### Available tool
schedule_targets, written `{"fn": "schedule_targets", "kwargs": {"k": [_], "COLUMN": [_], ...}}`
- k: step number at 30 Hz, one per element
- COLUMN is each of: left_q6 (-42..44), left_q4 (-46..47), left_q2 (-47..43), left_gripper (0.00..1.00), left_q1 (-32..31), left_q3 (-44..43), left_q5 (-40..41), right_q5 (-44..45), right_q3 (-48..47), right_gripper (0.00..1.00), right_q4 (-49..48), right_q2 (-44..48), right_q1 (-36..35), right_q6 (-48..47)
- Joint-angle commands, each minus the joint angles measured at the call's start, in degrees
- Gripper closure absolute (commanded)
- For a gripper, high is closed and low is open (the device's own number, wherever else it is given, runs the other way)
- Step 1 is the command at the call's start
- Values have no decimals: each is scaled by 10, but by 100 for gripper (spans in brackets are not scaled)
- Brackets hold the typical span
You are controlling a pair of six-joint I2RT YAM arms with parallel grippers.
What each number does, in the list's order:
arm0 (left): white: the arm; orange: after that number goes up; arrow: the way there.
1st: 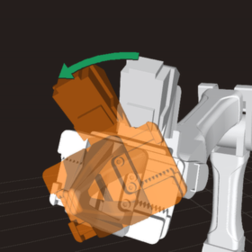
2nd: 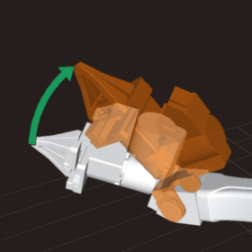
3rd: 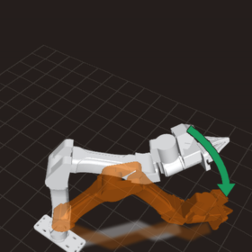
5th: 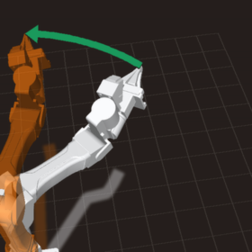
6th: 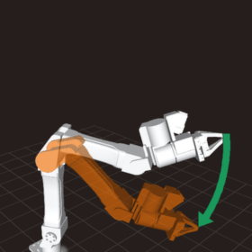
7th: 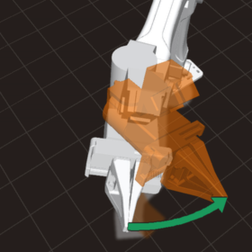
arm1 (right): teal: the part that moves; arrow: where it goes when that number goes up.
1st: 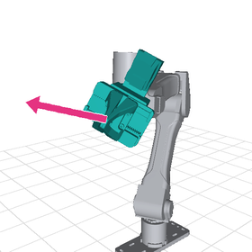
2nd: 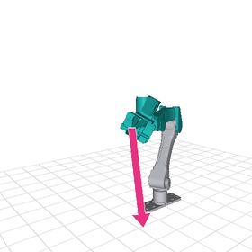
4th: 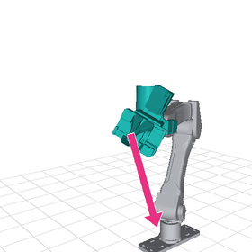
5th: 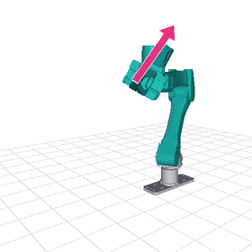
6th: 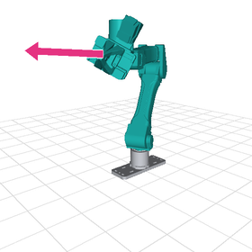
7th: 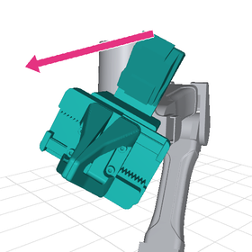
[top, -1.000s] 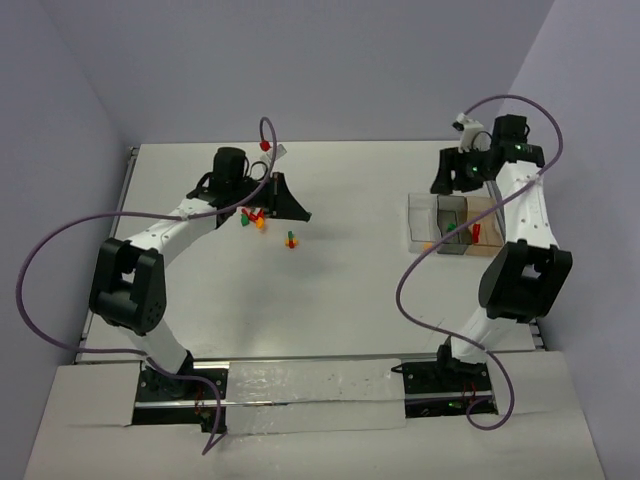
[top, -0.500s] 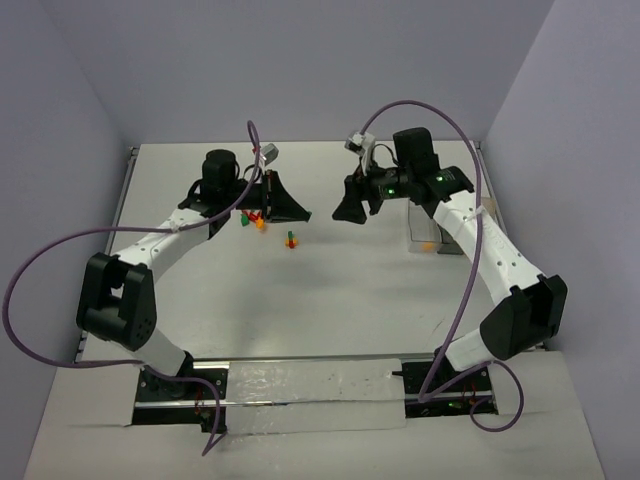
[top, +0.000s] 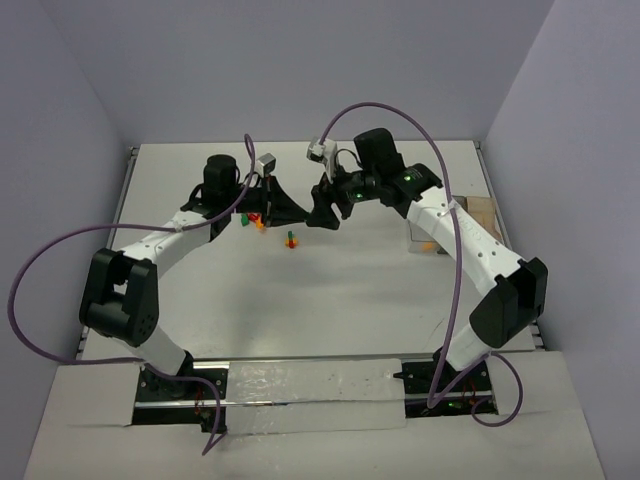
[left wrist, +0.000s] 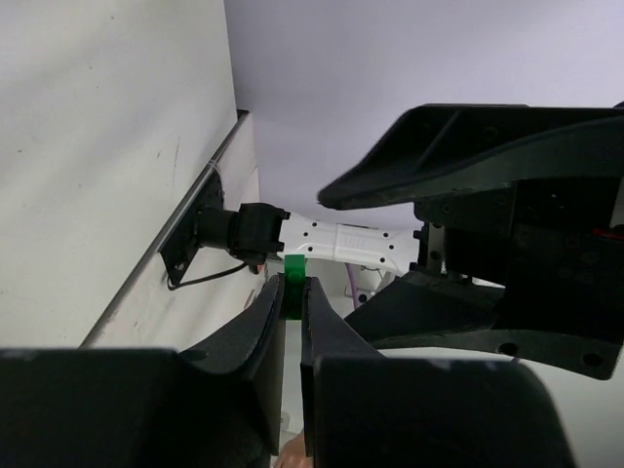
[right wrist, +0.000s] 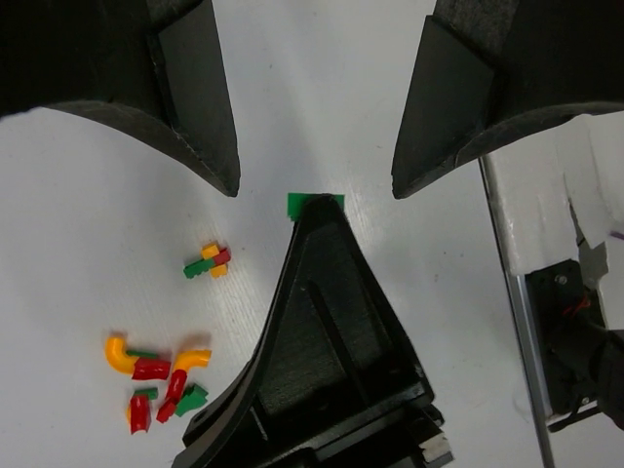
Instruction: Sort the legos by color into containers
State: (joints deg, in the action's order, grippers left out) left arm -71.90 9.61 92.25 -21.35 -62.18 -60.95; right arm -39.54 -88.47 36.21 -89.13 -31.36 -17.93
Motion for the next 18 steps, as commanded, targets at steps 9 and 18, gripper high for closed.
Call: {"fn": "schedule_targets", "kwargs": {"k": [9, 18], "left_q6": [-58, -74], "left_q4": [88, 108], "left_q2": [-8, -5], "left_gripper": [100, 100], "left_q1": [3, 3], "left_q3": [12, 18], "left_q5": [-25, -25], "right_q5": [18, 12], "right_q3": [-38, -37], "right_gripper": [31, 50], "right_q4": [-7, -9], "right_q2": [-29, -30], "right_q1": [-10, -12], "right_q6": [-17, -20]}}
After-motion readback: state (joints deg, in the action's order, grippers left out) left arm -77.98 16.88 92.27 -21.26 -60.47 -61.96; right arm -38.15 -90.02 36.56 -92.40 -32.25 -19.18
